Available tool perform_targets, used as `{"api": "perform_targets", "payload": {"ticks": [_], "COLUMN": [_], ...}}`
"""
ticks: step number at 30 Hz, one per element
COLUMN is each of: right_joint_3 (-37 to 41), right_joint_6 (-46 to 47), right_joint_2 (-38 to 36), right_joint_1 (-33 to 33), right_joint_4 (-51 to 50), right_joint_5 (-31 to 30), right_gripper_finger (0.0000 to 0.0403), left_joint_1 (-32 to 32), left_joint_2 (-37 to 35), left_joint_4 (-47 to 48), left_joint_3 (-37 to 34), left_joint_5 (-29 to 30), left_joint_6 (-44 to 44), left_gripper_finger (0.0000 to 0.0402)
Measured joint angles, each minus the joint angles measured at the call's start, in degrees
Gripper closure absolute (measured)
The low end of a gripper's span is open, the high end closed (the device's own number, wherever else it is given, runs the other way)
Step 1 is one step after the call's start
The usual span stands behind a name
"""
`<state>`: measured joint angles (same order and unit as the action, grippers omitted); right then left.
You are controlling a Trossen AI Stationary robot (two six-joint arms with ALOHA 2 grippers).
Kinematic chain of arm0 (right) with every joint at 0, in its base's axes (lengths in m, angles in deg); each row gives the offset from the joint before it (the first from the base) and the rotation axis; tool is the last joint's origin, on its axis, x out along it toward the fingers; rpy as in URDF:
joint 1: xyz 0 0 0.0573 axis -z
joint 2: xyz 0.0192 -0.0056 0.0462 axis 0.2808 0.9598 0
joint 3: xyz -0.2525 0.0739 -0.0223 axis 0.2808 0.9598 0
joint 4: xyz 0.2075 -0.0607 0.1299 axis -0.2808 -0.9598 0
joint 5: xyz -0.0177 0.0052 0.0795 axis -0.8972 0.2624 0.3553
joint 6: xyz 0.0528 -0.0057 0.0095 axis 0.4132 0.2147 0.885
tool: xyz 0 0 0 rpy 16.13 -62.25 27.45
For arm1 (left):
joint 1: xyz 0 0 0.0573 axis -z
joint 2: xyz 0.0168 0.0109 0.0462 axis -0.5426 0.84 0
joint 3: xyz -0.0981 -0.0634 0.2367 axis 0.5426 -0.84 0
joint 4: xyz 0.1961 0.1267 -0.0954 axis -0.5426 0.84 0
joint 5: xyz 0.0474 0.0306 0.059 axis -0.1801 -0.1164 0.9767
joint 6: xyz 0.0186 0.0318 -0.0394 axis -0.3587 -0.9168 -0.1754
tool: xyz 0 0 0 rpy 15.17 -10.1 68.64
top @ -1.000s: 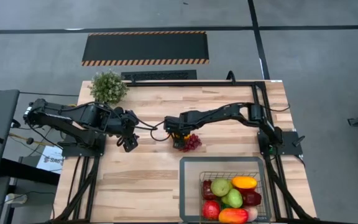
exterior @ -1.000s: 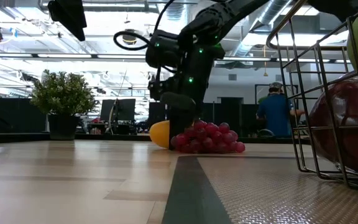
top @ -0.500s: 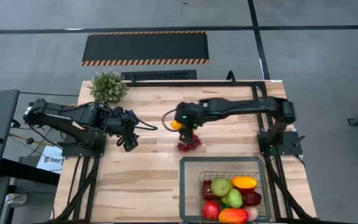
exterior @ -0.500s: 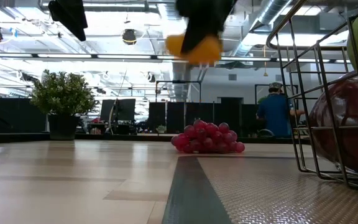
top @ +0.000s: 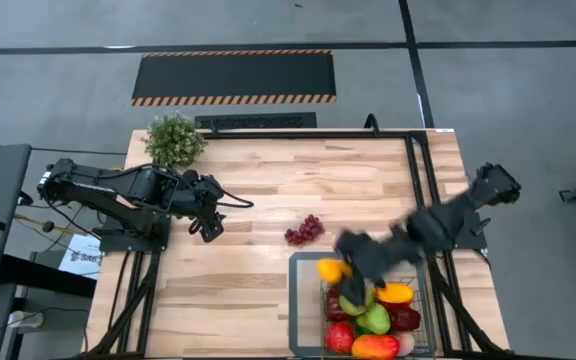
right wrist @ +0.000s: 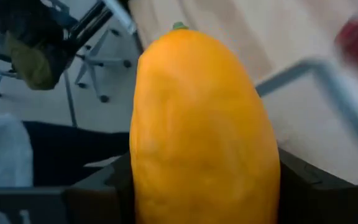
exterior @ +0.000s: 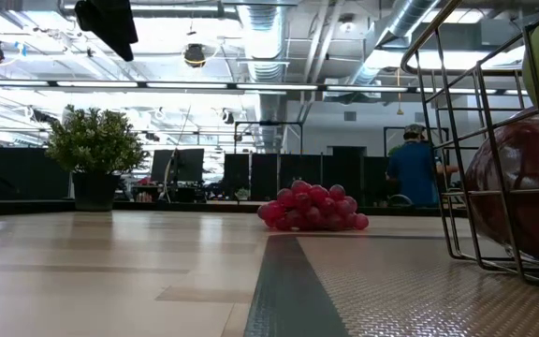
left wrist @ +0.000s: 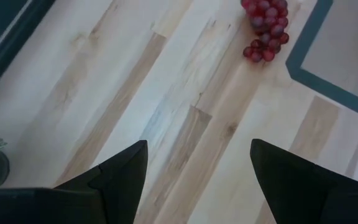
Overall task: Build produce basket
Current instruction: Put the yellow mango into the wire basket, then put the red grapes into the wire basket
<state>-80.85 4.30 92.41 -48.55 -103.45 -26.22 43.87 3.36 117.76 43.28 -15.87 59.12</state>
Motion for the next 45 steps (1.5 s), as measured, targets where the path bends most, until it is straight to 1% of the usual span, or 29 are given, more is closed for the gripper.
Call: {"api": "perform_targets", "payload": {"ticks": [3, 5, 9, 11, 13, 18, 20, 24, 27, 29, 32, 35, 37, 40, 43, 45], "right_joint_3": [0.0, 0.1, 0.0, 0.1, 0.1, 0.1, 0.1, 0.1, 0.1, 0.1, 0.1, 0.1, 0.1, 0.0, 0.0, 0.0], "right_joint_6": [8.7, 13.3, 17.7, 17.3, 16.2, 15.4, 14.5, 12.5, 9.9, 7.7, 4.3, -0.2, -4.0, -11.2, -21.3, -28.3], "right_joint_2": [3.1, 5.2, 9.8, 12.9, 15.2, 18.9, 19.5, 19.6, 19.5, 19.3, 18.0, 15.2, 13.3, 10.7, 9.9, 10.4], "right_joint_1": [-6.9, -10.9, -14.7, -15.1, -15.2, -14.0, -13.7, -13.2, -12.2, -11.3, -9.7, -6.7, -3.7, 1.6, 7.8, 12.4], "right_joint_4": [1.8, 1.2, 2.0, 3.5, 4.4, 2.5, 2.0, 2.1, 1.6, 0.6, -1.7, -4.0, -5.6, -7.5, -7.4, -6.2], "right_joint_5": [-3.1, -4.2, -4.6, -4.6, -3.3, 4.8, 5.8, 5.8, 5.8, 6.3, 8.1, 8.2, 7.0, 2.7, -1.3, -1.7], "right_gripper_finger": [0.0149, 0.0148, 0.0148, 0.0148, 0.0148, 0.0139, 0.0123, 0.0075, 0.0044, 0.0031, 0.0025, 0.0027, 0.0029, 0.0032, 0.0032, 0.0032], "left_joint_1": [0.0, 0.0, 0.0, 0.0, 0.0, 0.0, 0.0, 0.0, 0.0, 0.0, 0.0, 0.0, 0.0, 0.0, 0.0, 0.0], "left_joint_2": [0.0, 0.0, 0.0, 0.0, 0.0, 0.0, 0.0, 0.0, 0.0, 0.0, 0.0, 0.0, 0.0, 0.0, 0.0, 0.0], "left_joint_4": [-0.1, -0.3, -1.5, -2.0, -2.4, -3.0, -2.9, -2.9, -2.9, -2.8, -2.3, -1.8, -1.5, -0.5, 0.6, 1.1], "left_joint_3": [0.0, 0.0, 0.0, 0.0, 0.0, 0.0, 0.0, 0.0, 0.0, 0.0, 0.0, 0.0, 0.0, 0.0, 0.0, 0.0], "left_joint_5": [1.0, 1.1, 1.2, 1.8, 2.6, 3.7, 3.7, 3.7, 3.7, 3.7, 3.7, 3.7, 3.7, 3.7, 3.6, 3.7], "left_joint_6": [0.1, 0.5, 0.6, 0.6, 0.6, 1.4, 1.9, 2.1, 2.1, 2.1, 2.0, 2.0, 1.9, 1.9, 1.9, 1.9], "left_gripper_finger": [0.0130, 0.0130, 0.0130, 0.0130, 0.0130, 0.0130, 0.0130, 0.0130, 0.0130, 0.0130, 0.0130, 0.0130, 0.0130, 0.0130, 0.0130, 0.0130]}}
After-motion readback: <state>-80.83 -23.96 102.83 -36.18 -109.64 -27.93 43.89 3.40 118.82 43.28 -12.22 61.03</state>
